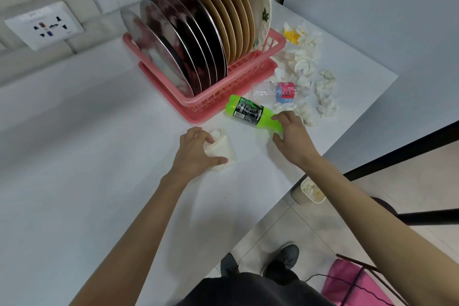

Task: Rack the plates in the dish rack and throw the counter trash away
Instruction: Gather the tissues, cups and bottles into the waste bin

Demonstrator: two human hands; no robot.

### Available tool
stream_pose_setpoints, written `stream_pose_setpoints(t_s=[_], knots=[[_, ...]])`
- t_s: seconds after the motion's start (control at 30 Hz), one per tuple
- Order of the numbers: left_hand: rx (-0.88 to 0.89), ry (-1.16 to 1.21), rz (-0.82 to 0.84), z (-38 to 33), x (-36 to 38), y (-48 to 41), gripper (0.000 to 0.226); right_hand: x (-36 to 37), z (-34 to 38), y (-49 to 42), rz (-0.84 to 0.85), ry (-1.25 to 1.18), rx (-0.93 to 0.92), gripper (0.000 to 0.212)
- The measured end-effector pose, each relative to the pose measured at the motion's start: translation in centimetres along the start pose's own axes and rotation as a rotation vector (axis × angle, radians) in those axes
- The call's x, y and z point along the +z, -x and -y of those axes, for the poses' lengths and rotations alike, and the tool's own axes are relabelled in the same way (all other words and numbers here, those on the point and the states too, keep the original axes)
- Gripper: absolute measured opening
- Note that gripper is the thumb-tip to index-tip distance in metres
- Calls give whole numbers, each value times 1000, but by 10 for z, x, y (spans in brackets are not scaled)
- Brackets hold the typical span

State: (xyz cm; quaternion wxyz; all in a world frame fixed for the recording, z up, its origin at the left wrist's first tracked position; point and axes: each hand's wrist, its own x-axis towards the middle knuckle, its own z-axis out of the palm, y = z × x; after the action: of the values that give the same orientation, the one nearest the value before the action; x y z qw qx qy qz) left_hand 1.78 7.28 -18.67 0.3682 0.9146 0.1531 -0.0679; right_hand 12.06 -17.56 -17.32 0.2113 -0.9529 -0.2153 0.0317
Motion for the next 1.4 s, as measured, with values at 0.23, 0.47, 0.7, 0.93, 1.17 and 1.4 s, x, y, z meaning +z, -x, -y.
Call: stream_pose_setpoints(t_s=[0.23,0.47,0.7,0.93,1.17,1.4], knots=[[-32,246,-24,-5,-3,11,46,11,-8,-1,0,45,26,56],[-11,393,7,-10,10,18,49,18,-25,28,21,-150,1,51],[73,472,90,-41,46,17,40,0,-58,86,-45,-287,9,44],[140,483,221,-96,100,10,39,-21,-108,145,-162,-437,139,37],[170,460,364,-172,165,2,31,-42,-181,194,-345,-586,381,38],[129,377,456,-230,241,-10,32,-42,-254,224,-314,-710,639,41]])
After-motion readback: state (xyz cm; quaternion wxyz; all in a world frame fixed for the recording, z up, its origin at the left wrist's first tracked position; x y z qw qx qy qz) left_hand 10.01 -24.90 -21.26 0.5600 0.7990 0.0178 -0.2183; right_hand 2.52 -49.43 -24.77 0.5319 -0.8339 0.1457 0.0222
